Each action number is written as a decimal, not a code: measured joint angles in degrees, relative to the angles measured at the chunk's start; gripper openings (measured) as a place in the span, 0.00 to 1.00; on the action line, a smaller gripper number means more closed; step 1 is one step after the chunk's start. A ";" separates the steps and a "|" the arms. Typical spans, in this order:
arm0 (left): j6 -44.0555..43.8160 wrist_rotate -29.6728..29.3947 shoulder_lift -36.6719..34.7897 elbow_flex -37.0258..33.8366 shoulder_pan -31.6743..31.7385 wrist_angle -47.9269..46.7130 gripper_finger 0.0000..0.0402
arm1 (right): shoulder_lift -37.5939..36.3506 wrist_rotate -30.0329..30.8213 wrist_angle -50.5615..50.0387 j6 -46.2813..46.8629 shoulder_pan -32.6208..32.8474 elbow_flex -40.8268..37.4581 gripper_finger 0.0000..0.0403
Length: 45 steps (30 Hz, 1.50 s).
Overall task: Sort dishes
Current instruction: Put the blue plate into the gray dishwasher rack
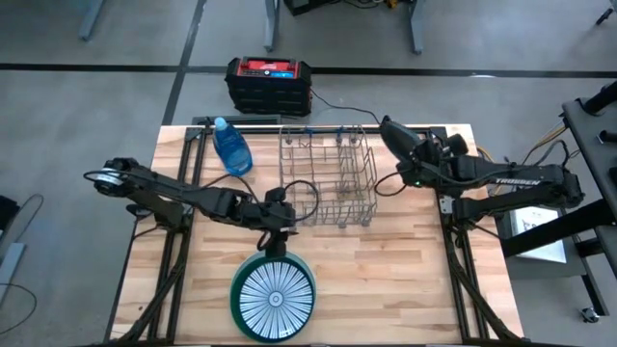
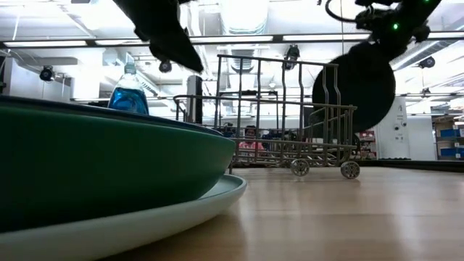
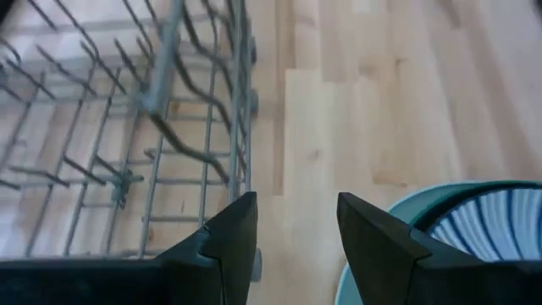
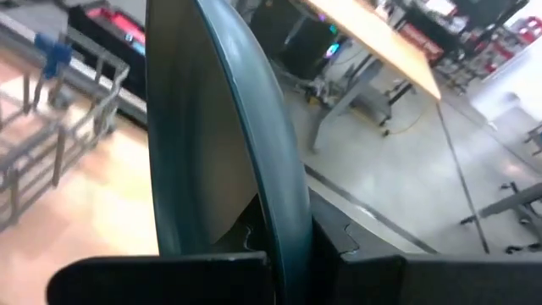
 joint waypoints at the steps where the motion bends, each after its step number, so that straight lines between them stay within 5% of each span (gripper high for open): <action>1: 0.66 -0.17 -0.90 0.02 0.00 0.03 0.39 | -0.24 0.79 0.02 -1.04 0.02 0.74 0.04; 7: 5.79 -9.35 -5.79 0.02 -0.37 -3.61 0.39 | -0.57 4.23 3.58 -9.85 0.03 4.92 0.04; 12: 9.60 -13.60 -8.60 0.02 -0.01 -4.74 0.39 | -0.67 2.20 16.59 -23.14 0.02 5.14 0.04; 21: 13.07 -21.94 -9.65 -0.14 0.11 -8.80 0.39 | -0.62 -17.30 40.13 -42.74 -4.15 3.76 0.04; 27: 18.20 -20.55 -9.25 -0.23 1.31 -7.99 0.39 | -0.55 -34.57 53.29 -49.58 -10.20 1.32 0.04; 30: 21.44 -20.55 -9.25 -0.24 2.76 -7.51 0.39 | -0.51 -38.08 60.44 -52.97 -13.05 -1.29 0.04; 41: 30.21 -20.30 -9.38 -0.24 15.13 -7.34 0.39 | 9.14 -54.57 74.16 -52.94 -25.27 -1.94 0.04; 45: 29.46 -15.53 -9.38 -0.26 19.61 -7.35 0.39 | 15.53 -59.11 74.78 -52.60 -28.41 0.62 0.04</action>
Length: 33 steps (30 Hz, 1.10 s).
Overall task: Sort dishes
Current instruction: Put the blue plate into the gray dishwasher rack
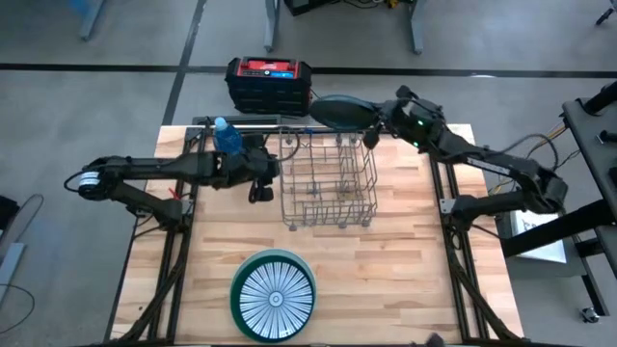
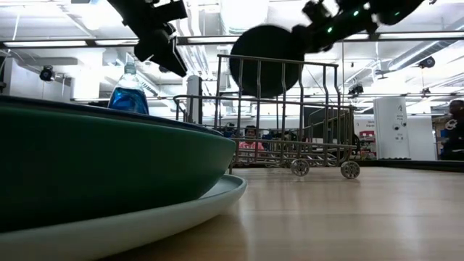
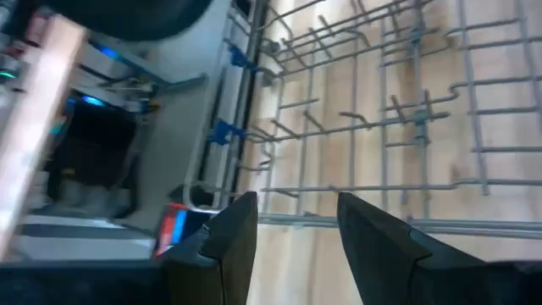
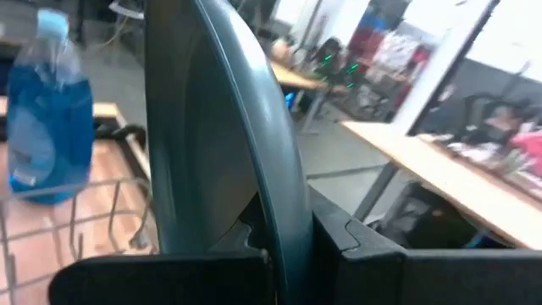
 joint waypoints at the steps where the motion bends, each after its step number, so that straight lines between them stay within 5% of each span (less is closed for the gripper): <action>1: -0.66 1.07 0.00 0.00 0.76 0.02 0.39 | 1.55 -1.82 -0.19 0.46 -0.69 0.73 0.04; 12: -10.58 10.27 -0.02 -0.04 2.24 -3.72 0.39 | 14.56 -17.40 -5.20 -0.80 -3.10 10.71 0.04; 33: -12.09 12.67 -0.02 -0.04 2.24 -5.12 0.39 | 24.33 -18.10 -10.99 -3.52 -3.17 17.17 0.04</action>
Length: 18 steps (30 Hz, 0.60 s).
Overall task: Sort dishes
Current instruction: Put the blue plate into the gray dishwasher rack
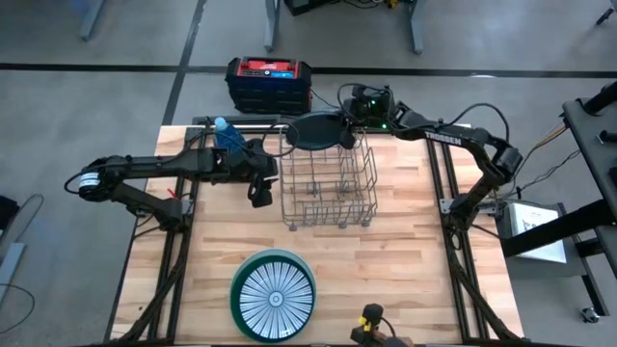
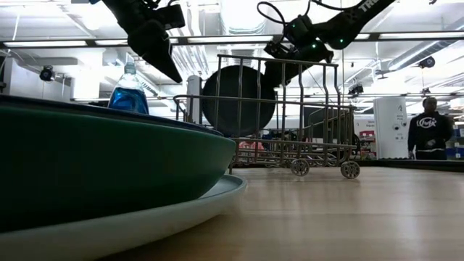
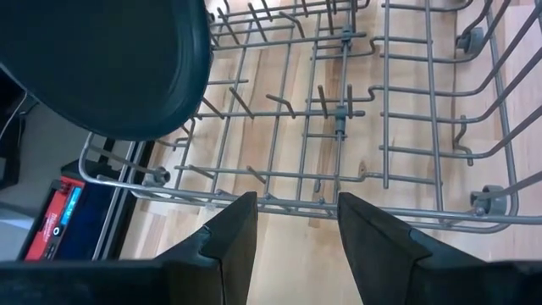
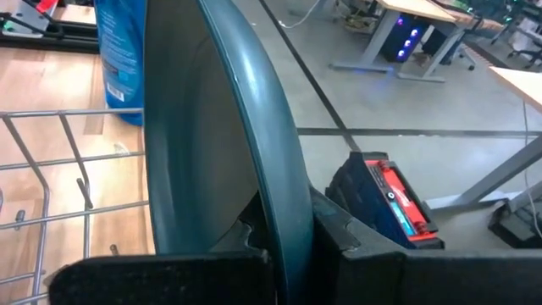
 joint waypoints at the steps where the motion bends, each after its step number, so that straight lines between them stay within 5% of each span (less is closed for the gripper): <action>1: -0.07 0.00 0.00 0.00 0.00 0.00 0.39 | 0.02 0.02 0.04 -0.04 0.00 0.00 0.04; 18: -2.19 -0.02 0.04 0.00 0.11 0.07 0.39 | 0.44 -0.23 -2.67 1.99 0.09 -0.22 0.04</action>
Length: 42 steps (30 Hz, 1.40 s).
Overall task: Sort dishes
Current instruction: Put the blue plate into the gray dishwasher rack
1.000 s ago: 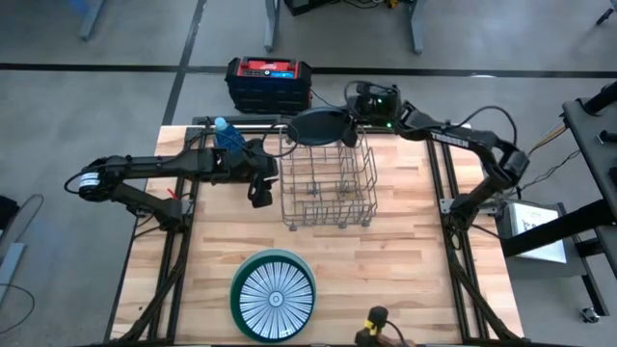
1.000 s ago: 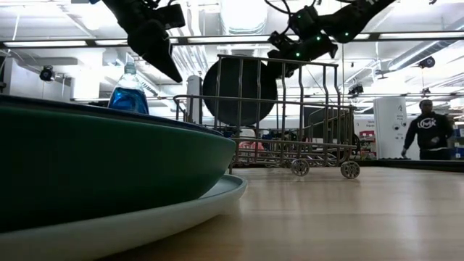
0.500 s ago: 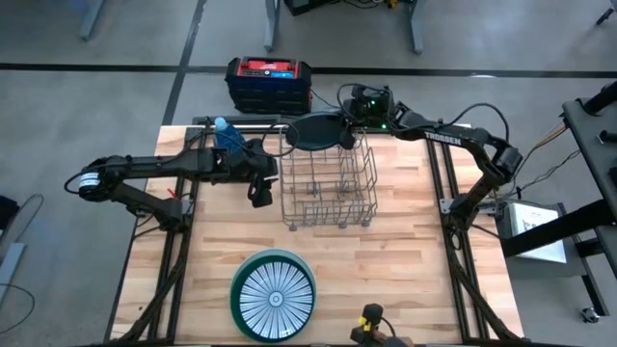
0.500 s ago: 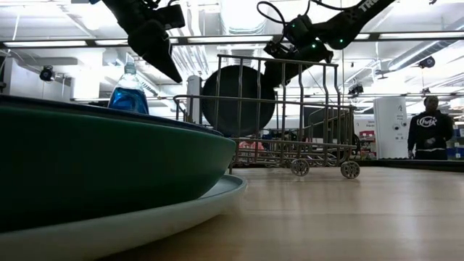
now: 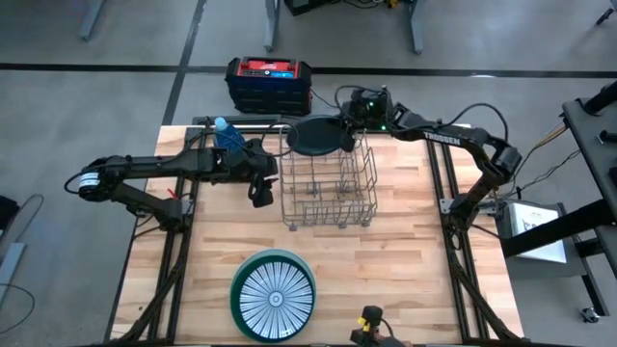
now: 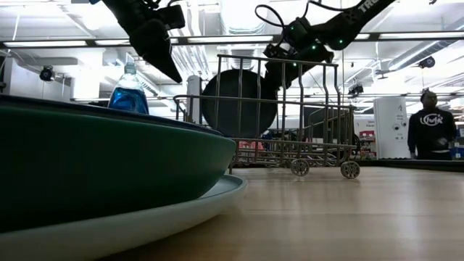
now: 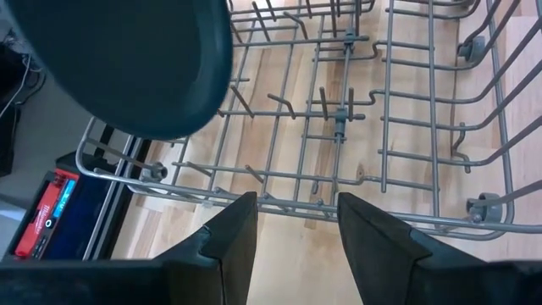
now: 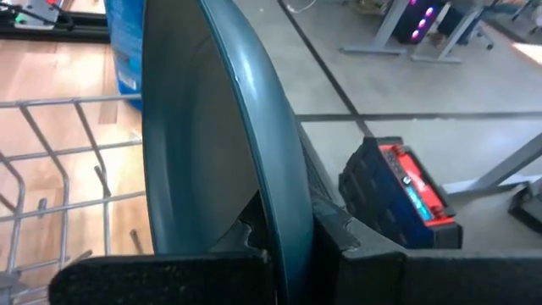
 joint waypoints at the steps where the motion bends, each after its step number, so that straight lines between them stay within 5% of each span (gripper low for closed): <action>1: 0.00 -0.02 0.00 0.00 0.00 0.00 0.39 | 0.13 0.00 -0.27 0.01 0.08 0.00 0.04; 19: -0.02 -0.04 0.07 0.00 0.00 0.89 0.39 | 2.01 0.17 -0.32 0.65 0.21 -0.07 0.04; 28: -0.48 -0.07 0.07 0.00 0.00 0.92 0.39 | 1.94 0.73 -0.45 2.28 0.11 0.00 0.24; 42: -0.48 -0.04 0.07 0.00 0.00 1.24 0.39 | 1.76 0.50 -0.60 4.51 0.19 0.65 0.33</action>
